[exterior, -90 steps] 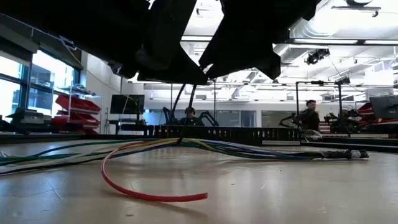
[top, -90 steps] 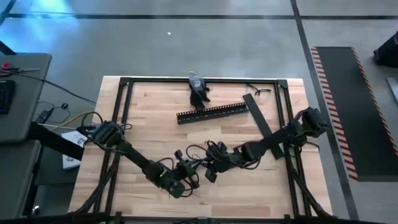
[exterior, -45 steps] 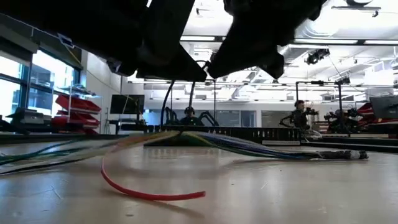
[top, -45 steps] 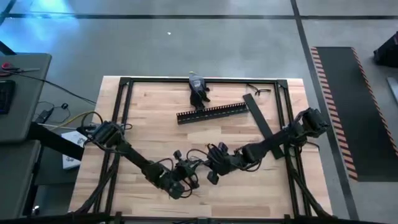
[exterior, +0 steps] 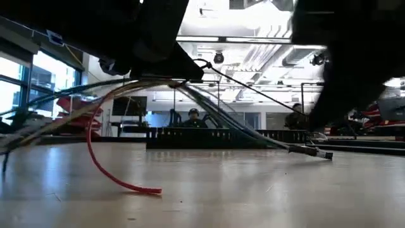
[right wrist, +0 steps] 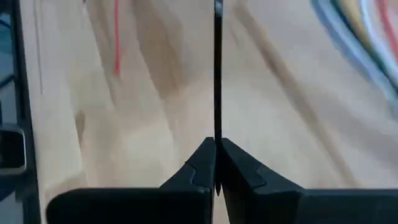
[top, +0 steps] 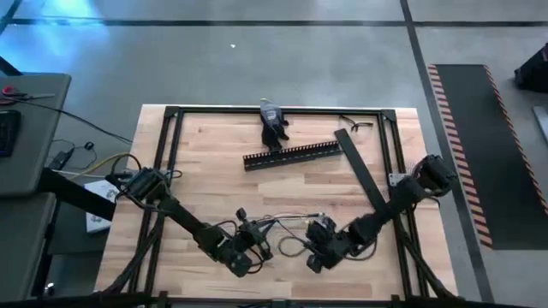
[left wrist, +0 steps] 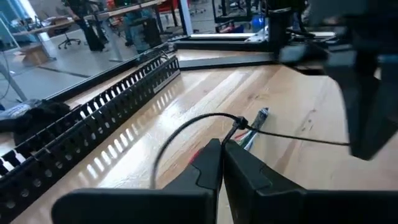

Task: Ziptie cables
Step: Wrap the colored loose cables with the black zip tie

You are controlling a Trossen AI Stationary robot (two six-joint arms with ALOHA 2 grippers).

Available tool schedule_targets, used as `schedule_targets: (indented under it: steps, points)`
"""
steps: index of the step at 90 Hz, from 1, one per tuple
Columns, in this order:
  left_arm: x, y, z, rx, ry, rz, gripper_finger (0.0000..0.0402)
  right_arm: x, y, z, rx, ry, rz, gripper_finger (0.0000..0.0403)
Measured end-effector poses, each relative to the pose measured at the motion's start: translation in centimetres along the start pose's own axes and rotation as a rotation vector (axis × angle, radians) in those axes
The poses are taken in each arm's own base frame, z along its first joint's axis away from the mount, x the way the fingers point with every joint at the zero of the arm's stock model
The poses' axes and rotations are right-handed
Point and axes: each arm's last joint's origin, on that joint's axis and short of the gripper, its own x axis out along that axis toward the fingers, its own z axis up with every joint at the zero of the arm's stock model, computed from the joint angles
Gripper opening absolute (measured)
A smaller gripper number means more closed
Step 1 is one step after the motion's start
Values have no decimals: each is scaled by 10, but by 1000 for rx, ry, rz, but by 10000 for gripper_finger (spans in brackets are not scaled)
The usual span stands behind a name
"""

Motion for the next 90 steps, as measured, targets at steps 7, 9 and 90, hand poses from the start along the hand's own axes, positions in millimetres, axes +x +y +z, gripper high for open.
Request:
schedule_targets:
  steps: [7,9,90]
  points:
    - [0,0,0,-1,1,-5,0,-5,6,-14,-17,38,14,0]
    - [0,0,0,-2,3,-9,0,-7,7,-17,-23,43,19,0]
    - [3,0,-1,32,24,-39,0,-43,-1,102,-126,-112,30,181]
